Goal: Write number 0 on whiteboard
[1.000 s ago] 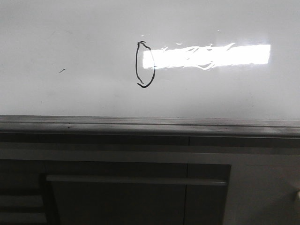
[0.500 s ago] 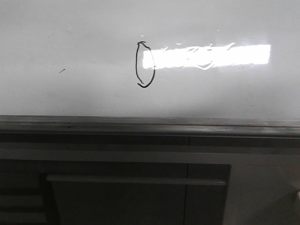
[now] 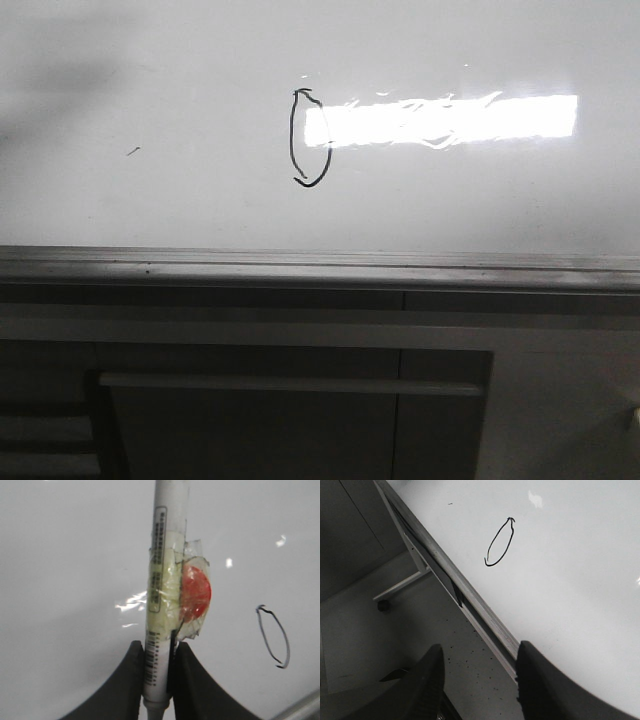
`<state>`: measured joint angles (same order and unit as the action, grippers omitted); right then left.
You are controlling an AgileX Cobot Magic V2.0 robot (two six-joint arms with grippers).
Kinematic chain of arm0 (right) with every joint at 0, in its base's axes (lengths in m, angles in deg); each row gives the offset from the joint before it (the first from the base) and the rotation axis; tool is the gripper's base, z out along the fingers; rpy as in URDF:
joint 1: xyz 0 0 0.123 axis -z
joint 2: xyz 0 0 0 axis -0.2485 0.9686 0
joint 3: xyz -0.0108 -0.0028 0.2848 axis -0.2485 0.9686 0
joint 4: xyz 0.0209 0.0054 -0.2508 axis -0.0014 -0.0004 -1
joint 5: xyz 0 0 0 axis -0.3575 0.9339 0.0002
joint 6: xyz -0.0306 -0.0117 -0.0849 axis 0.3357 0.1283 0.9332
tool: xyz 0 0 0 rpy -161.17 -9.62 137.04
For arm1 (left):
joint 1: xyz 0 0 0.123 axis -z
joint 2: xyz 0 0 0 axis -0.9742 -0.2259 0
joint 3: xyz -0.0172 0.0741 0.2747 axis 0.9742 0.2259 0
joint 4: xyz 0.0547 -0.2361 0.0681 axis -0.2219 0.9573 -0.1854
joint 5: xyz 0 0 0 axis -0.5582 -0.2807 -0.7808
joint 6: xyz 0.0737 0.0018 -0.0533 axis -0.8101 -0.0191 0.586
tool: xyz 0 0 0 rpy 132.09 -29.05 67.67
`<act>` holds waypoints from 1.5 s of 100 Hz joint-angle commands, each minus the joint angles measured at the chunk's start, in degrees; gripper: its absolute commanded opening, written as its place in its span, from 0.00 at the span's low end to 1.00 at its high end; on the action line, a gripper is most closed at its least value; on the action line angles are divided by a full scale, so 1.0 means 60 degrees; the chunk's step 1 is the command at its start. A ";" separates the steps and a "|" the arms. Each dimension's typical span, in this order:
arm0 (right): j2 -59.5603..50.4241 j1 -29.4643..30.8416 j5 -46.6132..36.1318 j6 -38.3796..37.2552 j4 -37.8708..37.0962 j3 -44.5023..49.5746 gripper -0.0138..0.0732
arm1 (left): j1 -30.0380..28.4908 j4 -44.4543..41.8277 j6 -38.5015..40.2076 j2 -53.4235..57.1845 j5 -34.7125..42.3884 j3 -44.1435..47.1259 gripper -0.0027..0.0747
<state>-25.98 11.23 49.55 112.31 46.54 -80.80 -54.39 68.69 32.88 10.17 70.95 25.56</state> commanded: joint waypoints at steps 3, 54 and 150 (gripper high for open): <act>-0.0080 0.0065 -0.0457 -0.0020 0.0348 -0.0295 0.51 | -0.0076 0.0159 0.0171 0.0531 0.2669 0.1037 0.01; -0.0080 0.0065 -0.0457 -0.0020 0.0396 -0.0295 0.51 | -0.0076 -0.0176 -0.1639 -0.1198 0.6239 0.2836 0.01; -0.0080 0.0065 -0.0216 -0.0082 0.0418 -0.0295 0.51 | -0.0076 -0.0217 -0.2914 -0.1864 0.6394 0.2836 0.01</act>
<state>-25.98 11.26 49.55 111.93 46.54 -80.80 -54.77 67.51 15.23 -1.89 105.61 43.99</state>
